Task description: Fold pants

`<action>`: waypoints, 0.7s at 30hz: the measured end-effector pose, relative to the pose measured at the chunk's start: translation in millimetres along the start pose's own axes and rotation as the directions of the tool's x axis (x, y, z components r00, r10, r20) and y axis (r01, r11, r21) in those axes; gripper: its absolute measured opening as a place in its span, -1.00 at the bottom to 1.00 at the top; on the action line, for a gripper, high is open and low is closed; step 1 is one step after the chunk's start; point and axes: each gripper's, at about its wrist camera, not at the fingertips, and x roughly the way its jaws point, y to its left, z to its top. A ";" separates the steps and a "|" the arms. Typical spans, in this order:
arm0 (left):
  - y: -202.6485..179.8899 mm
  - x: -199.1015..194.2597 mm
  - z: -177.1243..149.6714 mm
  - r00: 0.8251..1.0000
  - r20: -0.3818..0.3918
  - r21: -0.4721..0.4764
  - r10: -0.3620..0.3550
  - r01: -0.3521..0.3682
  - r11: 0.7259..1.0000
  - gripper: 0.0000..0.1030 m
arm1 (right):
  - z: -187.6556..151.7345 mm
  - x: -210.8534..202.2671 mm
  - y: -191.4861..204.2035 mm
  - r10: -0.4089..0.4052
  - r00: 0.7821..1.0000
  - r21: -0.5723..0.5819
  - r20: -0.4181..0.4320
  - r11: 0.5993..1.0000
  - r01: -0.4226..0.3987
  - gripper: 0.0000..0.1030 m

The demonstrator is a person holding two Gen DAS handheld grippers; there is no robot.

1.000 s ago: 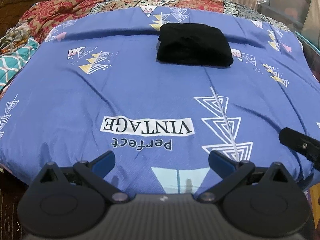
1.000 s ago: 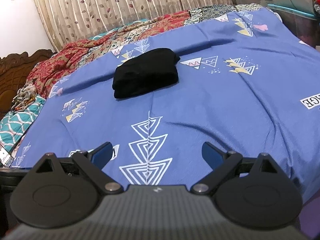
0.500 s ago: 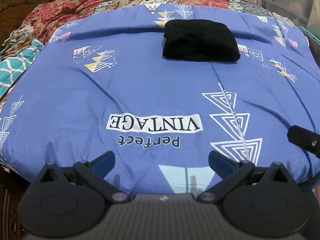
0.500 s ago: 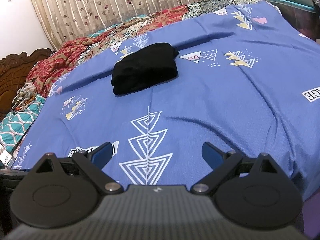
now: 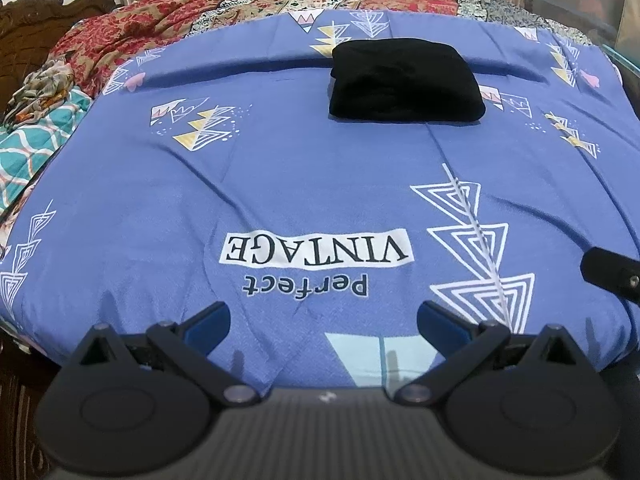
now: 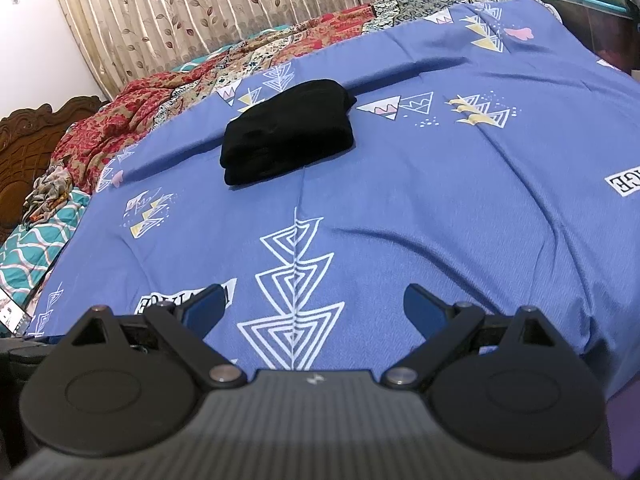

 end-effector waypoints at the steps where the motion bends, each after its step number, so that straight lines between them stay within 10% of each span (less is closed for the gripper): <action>1: -0.1 0.3 0.1 1.000 -0.001 0.000 0.001 -0.001 1.000 1.00 | 0.0 0.0 0.0 0.000 1.000 0.000 0.000 1.000 0.000 0.89; 21: -3.1 12.9 -4.7 0.995 -0.087 -0.013 -0.058 0.057 0.998 1.00 | -1.2 1.7 0.6 0.001 1.000 -0.006 -0.006 1.000 -0.001 0.89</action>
